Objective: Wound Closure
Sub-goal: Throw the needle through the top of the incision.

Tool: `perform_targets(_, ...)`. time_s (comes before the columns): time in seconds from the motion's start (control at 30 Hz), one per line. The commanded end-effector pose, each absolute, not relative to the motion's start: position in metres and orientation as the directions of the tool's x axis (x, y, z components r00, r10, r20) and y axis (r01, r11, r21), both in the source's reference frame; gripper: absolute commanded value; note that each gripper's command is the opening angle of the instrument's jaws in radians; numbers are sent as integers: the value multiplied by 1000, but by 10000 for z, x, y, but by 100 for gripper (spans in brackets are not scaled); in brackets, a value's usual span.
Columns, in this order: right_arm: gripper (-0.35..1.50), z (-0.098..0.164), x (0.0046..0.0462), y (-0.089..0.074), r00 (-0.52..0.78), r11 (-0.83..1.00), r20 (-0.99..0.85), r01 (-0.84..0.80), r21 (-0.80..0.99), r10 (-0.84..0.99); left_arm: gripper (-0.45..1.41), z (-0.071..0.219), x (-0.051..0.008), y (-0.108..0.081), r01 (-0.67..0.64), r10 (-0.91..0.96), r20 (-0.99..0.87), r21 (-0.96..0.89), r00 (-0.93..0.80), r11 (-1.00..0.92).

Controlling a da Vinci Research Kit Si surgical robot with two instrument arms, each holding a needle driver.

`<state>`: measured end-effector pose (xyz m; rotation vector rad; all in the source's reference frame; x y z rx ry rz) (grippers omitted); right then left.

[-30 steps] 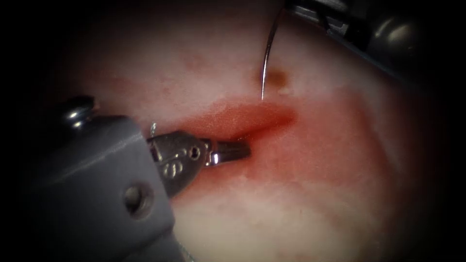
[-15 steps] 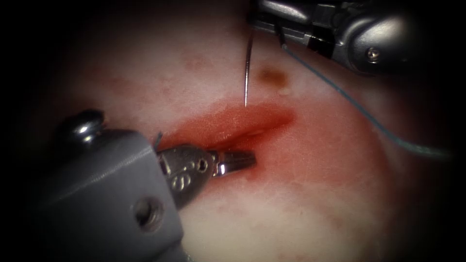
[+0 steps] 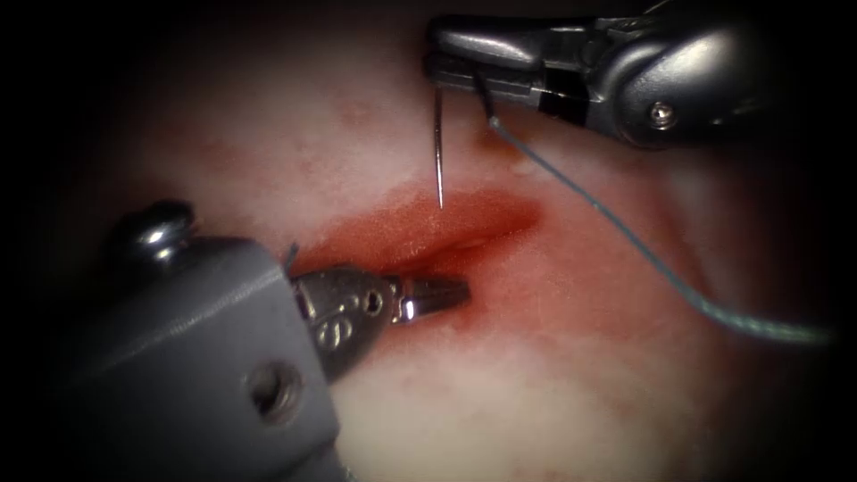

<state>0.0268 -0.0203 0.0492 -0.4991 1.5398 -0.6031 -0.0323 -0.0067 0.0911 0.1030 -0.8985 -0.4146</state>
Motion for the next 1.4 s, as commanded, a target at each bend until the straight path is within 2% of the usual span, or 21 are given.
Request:
perform_targets(0.03, -8, 488, 282, -194, -77, 755, -756, 45, -654, -650, -45, 909, -326, -56, 308, -390, 741, 255, 548, 917)
perform_targets(0.2, -1, 490, 283, -195, -130, 734, -736, 72, -675, -664, -45, 908, -326, -56, 308, -390, 740, 255, 547, 917)
perform_targets(0.3, 12, 491, 282, -193, -153, 713, -718, 97, -695, -679, -45, 908, -326, -56, 308, -390, 740, 255, 547, 916)
perform_targets(0.83, 12, 494, 274, -193, -158, 707, -715, 114, -698, -681, -45, 907, -325, -56, 307, -390, 741, 257, 547, 917)
perform_targets(1.4, 10, 479, 259, -179, -117, 693, -694, 58, -718, -710, -45, 906, -325, -56, 307, -391, 740, 257, 547, 916)
